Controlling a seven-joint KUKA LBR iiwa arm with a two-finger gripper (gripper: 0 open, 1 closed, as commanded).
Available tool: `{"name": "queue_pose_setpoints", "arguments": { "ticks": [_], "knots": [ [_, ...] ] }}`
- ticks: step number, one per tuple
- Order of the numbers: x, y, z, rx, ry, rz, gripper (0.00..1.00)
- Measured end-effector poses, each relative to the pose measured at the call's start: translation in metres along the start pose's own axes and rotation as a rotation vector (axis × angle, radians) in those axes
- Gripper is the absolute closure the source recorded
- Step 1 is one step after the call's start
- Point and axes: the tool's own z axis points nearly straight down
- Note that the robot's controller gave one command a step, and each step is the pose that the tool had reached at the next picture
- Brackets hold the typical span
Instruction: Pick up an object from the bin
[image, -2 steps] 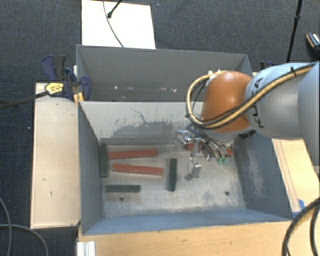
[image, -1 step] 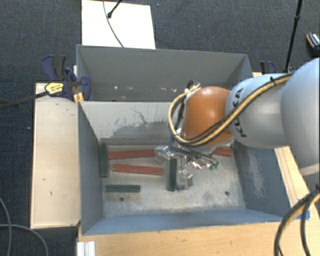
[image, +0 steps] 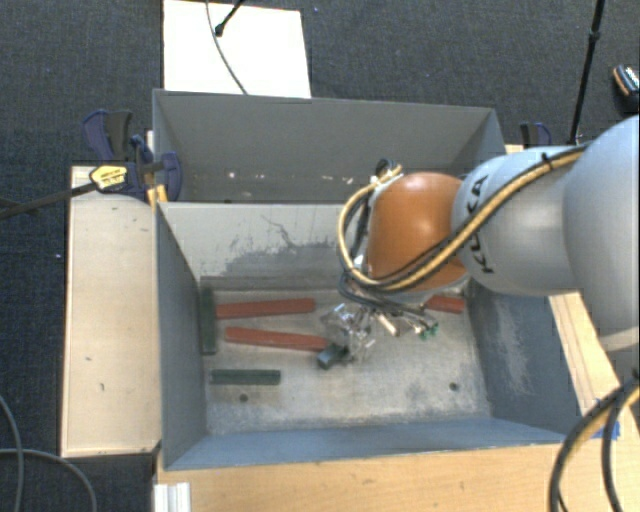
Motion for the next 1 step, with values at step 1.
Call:
{"name": "queue_pose_setpoints", "arguments": {
  "ticks": [1],
  "knots": [
    [-0.0067, -0.0065, -0.1296, 0.005, -0.009, -0.089, 1.0]
  ]
}}
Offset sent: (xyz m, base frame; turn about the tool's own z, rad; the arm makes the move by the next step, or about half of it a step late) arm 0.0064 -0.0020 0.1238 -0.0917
